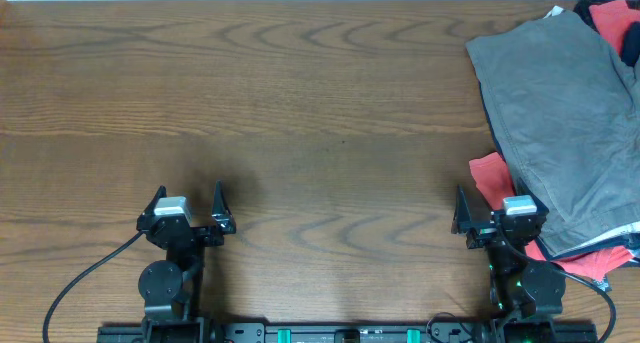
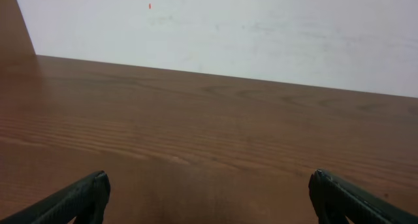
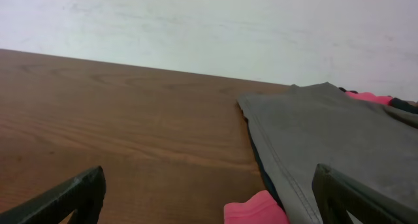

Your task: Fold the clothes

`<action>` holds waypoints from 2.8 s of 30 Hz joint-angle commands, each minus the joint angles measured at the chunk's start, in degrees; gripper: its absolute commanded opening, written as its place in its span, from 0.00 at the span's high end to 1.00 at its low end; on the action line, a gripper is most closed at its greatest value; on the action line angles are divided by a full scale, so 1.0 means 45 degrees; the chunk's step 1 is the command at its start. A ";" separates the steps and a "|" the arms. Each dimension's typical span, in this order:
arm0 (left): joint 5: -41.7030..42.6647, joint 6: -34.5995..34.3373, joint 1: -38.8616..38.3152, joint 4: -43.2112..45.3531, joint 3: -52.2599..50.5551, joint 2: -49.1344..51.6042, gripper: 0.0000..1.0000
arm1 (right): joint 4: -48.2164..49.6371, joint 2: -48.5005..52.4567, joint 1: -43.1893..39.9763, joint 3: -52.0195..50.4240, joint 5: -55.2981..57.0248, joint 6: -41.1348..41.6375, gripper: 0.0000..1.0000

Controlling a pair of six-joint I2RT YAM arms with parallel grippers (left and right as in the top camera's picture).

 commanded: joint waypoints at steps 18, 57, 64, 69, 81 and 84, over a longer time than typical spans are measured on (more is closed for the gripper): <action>0.0136 0.0175 0.0010 -0.0593 -0.0102 0.0015 0.02 | -0.0053 0.0005 -0.0024 -0.0015 -0.0053 -0.0175 0.01; 0.0957 -0.0505 0.0010 -0.6067 0.7174 0.7291 0.02 | -0.4391 0.9296 -0.0078 0.7436 0.1987 0.0588 0.01; 0.0962 -0.0505 0.0010 -0.8539 0.9734 1.0758 0.02 | -0.7412 1.4280 -0.0588 1.1472 0.3211 0.0588 0.01; 0.1049 -0.0510 0.0010 -0.8636 0.9874 1.1560 0.02 | -0.7174 1.6160 -0.0957 1.1808 0.3808 0.0248 0.07; 0.1049 -0.0510 0.0005 -0.8621 0.9874 1.1803 0.02 | -0.6819 2.0021 -0.1938 1.1798 0.4537 0.0418 0.36; 0.1049 -0.0510 0.0010 -0.8616 0.9874 1.1803 0.02 | -0.6664 2.0652 -0.1933 1.1798 0.4590 0.0413 0.41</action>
